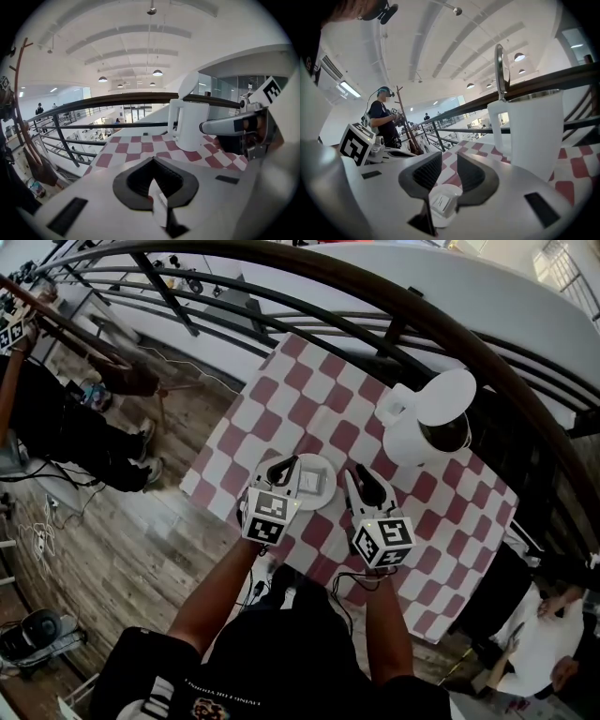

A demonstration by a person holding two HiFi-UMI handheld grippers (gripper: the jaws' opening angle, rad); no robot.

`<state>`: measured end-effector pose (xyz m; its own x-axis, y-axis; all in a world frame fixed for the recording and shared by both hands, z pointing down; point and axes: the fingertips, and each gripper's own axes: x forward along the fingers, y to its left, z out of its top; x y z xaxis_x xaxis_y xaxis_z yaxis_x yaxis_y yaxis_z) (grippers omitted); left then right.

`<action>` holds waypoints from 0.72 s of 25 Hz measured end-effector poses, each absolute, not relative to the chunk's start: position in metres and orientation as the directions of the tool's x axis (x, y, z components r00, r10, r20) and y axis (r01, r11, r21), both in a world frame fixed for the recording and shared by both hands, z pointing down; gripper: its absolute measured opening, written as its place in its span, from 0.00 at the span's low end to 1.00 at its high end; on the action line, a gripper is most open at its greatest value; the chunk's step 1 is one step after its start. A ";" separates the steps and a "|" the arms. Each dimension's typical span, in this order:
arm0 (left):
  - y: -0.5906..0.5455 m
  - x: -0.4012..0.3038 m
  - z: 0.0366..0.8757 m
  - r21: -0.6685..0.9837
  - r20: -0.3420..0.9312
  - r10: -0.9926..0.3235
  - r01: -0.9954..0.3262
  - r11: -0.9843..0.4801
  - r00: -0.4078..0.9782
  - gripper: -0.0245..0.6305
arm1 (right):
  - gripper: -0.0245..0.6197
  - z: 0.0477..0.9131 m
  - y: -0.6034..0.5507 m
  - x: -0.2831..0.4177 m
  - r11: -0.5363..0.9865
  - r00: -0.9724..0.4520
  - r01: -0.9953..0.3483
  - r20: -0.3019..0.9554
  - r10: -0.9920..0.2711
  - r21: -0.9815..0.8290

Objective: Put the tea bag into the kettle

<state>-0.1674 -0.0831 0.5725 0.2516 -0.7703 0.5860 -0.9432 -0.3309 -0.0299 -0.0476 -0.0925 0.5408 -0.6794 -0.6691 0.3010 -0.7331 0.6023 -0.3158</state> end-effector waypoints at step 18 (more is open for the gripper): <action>-0.053 -0.176 0.648 0.028 0.689 -0.684 -0.952 -0.304 0.239 0.04 | 0.21 0.636 -0.067 -0.080 0.611 -0.710 -0.700 0.455 -0.538 -0.370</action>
<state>-0.1763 -0.0530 0.6484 0.2391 -0.6841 0.6890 -0.9522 -0.3043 0.0283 -0.0804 -0.0675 0.6364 -0.7096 -0.5383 0.4547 -0.7002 0.6107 -0.3698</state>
